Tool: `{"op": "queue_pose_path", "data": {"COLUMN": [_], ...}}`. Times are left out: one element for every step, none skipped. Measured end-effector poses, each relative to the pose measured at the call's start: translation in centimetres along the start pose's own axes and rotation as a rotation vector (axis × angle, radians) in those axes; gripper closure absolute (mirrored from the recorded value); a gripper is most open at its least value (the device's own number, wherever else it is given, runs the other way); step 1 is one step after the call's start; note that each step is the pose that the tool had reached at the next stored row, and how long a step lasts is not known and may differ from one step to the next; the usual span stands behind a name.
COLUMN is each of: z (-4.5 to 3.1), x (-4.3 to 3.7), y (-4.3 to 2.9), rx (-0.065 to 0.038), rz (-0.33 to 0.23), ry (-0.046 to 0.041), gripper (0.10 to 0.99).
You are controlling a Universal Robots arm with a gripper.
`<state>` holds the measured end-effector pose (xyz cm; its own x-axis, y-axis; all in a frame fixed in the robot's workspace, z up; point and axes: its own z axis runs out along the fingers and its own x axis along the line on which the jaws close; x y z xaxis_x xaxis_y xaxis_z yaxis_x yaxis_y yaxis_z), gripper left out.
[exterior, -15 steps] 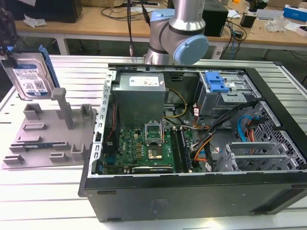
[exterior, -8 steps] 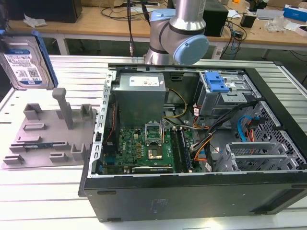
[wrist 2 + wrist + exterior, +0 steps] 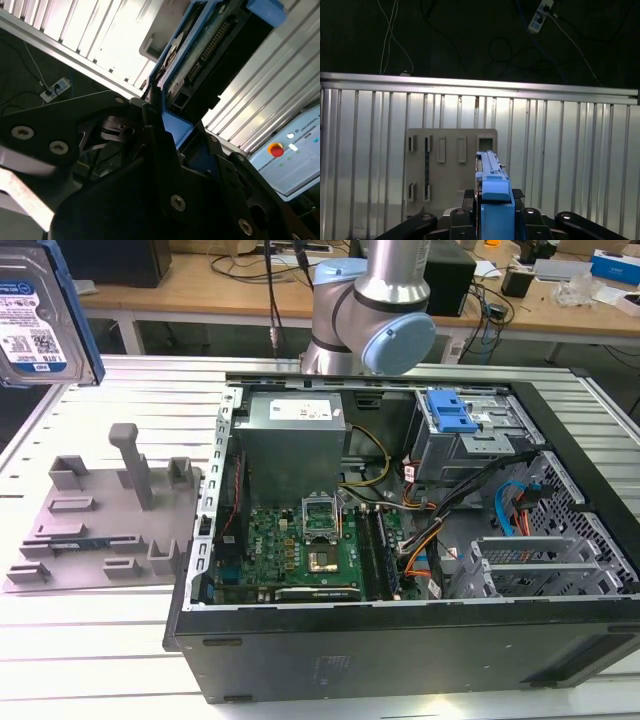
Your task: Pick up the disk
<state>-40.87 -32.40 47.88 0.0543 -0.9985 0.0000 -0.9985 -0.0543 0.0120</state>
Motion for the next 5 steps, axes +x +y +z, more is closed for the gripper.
{"op": "queue_pose_path", "data": {"z": [0.00,0.00,0.00,0.00,0.00], "x": [0.00,0.00,0.00,0.00,0.00], "y": [0.00,0.00,0.00,0.00,0.00], "rx": [0.000,0.000,0.000,0.000,0.000], "rz": [0.000,0.000,0.000,0.000,0.000], "ry": [-0.0002,-0.0003,-0.0003,-0.0003,-0.0004], "gripper": [0.718,0.718,0.718,0.718,0.718]}}
